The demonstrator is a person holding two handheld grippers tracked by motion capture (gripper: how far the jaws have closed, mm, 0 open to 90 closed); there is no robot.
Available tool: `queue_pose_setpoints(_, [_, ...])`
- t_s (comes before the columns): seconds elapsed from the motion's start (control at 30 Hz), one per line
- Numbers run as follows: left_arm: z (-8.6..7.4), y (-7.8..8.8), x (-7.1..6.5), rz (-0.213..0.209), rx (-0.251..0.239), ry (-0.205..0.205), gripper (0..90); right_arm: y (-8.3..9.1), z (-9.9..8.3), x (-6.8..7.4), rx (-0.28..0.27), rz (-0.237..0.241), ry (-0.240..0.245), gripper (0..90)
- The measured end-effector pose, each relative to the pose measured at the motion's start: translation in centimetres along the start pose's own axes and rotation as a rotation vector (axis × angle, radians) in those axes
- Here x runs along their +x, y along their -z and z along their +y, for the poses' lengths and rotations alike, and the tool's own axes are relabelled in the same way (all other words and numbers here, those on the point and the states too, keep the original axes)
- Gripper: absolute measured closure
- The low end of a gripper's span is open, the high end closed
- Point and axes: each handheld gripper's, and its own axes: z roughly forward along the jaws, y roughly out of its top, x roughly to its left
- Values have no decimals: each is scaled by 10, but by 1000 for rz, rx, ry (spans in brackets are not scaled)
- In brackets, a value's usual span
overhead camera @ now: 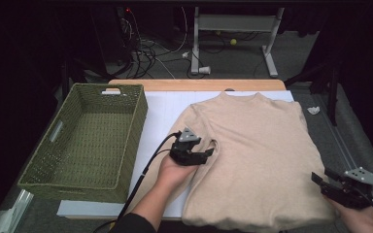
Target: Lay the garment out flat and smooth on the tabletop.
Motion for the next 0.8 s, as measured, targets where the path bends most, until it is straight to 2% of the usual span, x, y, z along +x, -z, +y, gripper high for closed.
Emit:
queue_pose_setpoints(0.13, [7,-19,8,73,44,29,485,-1,0,-4,-18,12,-12,465])
queue_pose_setpoints(0.2, [6,-22,10,81,58,26,607,-2,0,-4,-17,16,-7,469])
queue_pose_setpoints(0.23, [4,-24,12,81,67,26,607,-2,-1,-5,-15,18,-6,470])
queue_pose_setpoints(0.27, [2,-26,14,86,78,26,669,-3,-2,-6,-12,20,-4,472])
queue_pose_setpoints(0.33, [-1,-23,17,98,66,26,763,-2,-5,-8,-4,27,-6,478])
queue_pose_setpoints(0.47, [-5,-7,31,111,37,70,774,-1,-10,-10,14,29,-4,476])
queue_pose_setpoints(0.57, [-8,6,39,127,26,86,773,3,-13,-11,21,27,-9,471])
queue_pose_setpoints(0.7, [-13,12,44,130,15,94,768,9,-19,-10,37,28,-17,474])
queue_pose_setpoints(0.8, [-19,12,45,115,-1,107,762,15,-24,-8,47,24,-21,496])
